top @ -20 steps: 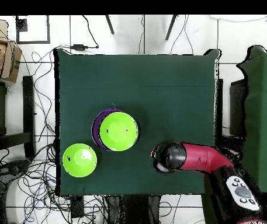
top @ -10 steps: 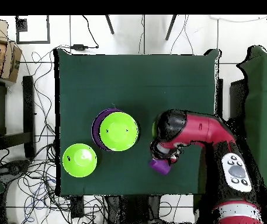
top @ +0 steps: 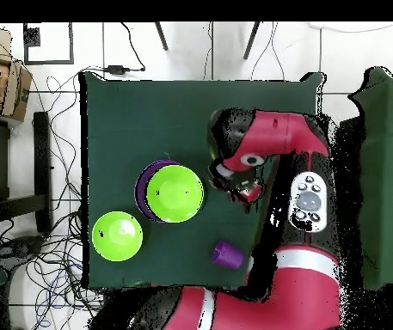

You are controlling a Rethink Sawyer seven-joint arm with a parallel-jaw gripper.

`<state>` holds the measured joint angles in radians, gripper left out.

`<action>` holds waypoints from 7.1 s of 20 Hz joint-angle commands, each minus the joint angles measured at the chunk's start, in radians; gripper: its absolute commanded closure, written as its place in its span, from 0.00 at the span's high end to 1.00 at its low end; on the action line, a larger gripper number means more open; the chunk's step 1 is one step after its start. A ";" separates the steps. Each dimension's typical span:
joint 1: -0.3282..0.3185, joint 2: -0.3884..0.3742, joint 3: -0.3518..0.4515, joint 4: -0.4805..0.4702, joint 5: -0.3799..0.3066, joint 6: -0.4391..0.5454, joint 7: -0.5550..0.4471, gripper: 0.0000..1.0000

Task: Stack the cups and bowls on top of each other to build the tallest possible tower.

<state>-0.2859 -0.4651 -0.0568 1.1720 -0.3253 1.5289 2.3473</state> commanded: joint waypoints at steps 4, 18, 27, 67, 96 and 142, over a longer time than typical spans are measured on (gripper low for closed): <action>0.189 0.173 -0.152 -0.207 0.104 -0.094 0.860 1.00; 0.558 0.343 -0.556 0.030 -0.320 -0.357 1.116 1.00; 0.578 0.122 -0.560 0.099 -0.260 -0.220 0.787 1.00; 0.200 0.277 -0.429 -0.295 -0.170 0.561 0.468 1.00; 0.174 0.594 -0.447 -0.596 -0.122 0.622 0.642 1.00; 0.261 0.479 -0.750 -0.965 -0.108 0.871 0.085 1.00</action>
<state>-0.0296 0.0300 -0.8287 0.3105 -0.5028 2.2930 2.5994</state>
